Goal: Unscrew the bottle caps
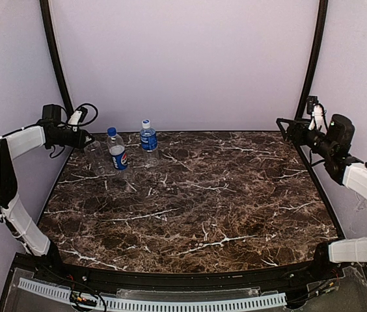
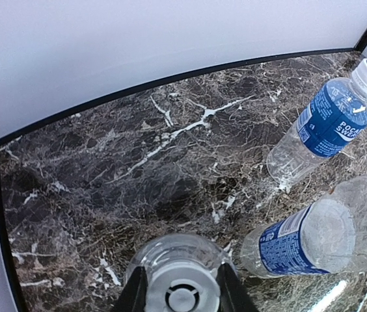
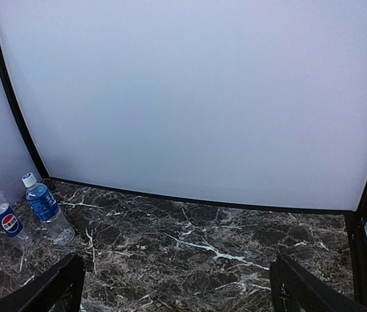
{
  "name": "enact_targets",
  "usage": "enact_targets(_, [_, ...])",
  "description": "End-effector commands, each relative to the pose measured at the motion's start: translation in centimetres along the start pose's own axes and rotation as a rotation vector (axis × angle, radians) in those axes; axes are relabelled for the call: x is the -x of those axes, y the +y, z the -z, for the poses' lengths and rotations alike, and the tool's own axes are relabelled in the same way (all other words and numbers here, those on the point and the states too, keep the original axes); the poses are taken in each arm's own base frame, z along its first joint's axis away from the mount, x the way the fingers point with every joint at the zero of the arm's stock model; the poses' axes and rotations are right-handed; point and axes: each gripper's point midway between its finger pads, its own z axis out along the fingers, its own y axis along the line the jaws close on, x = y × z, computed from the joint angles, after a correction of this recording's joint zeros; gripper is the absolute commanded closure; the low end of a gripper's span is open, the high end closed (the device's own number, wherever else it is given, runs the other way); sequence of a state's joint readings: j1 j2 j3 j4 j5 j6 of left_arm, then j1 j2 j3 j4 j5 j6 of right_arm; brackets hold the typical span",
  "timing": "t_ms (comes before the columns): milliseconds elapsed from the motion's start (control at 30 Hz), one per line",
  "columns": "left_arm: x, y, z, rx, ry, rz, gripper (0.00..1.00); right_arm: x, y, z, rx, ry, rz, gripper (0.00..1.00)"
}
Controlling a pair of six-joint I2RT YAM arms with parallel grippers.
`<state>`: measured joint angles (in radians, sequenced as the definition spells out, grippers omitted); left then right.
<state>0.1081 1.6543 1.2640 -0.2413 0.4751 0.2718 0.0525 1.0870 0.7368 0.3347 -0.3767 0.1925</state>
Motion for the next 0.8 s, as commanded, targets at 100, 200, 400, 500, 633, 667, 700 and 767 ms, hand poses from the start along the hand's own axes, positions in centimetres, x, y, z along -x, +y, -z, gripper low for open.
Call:
enact_targets(100, [0.6, 0.0, 1.2, 0.024, 0.023, -0.008, 0.99, 0.5, 0.3, 0.4, -0.007, -0.006, 0.015, 0.01])
enact_targets(200, [2.7, 0.9, 3.9, 0.133, 0.011, -0.075, 0.99, 0.9, 0.7, 0.6, 0.006, -0.006, 0.022, 0.01])
enact_targets(400, [10.2, 1.2, 12.7, 0.340, -0.084, -0.241, 0.99, 3.0, 3.4, 0.4, 0.104, -0.025, 0.044, 0.01])
enact_targets(500, [12.9, -2.1, 16.0, 0.272, -0.100, -0.278, 0.99, 4.0, 7.0, -0.1, 0.215, -0.040, 0.112, 0.01])
enact_targets(633, [17.7, -11.3, 20.7, 0.092, -0.190, -0.454, 0.99, 4.7, 14.3, -0.9, 0.427, -0.051, 0.252, 0.01])
enact_targets(667, [17.7, -14.0, 20.4, 0.021, -0.188, -0.506, 0.99, 4.7, 16.3, -1.1, 0.478, -0.052, 0.281, 0.01])
enact_targets(700, [17.8, -15.9, 21.4, -0.026, -0.193, -0.530, 0.99, 4.8, 18.3, -1.2, 0.529, -0.054, 0.306, 0.01])
enact_targets(767, [17.3, -21.1, 21.2, -0.159, -0.183, -0.608, 0.99, 4.2, 22.3, -2.0, 0.626, -0.043, 0.336, 0.01])
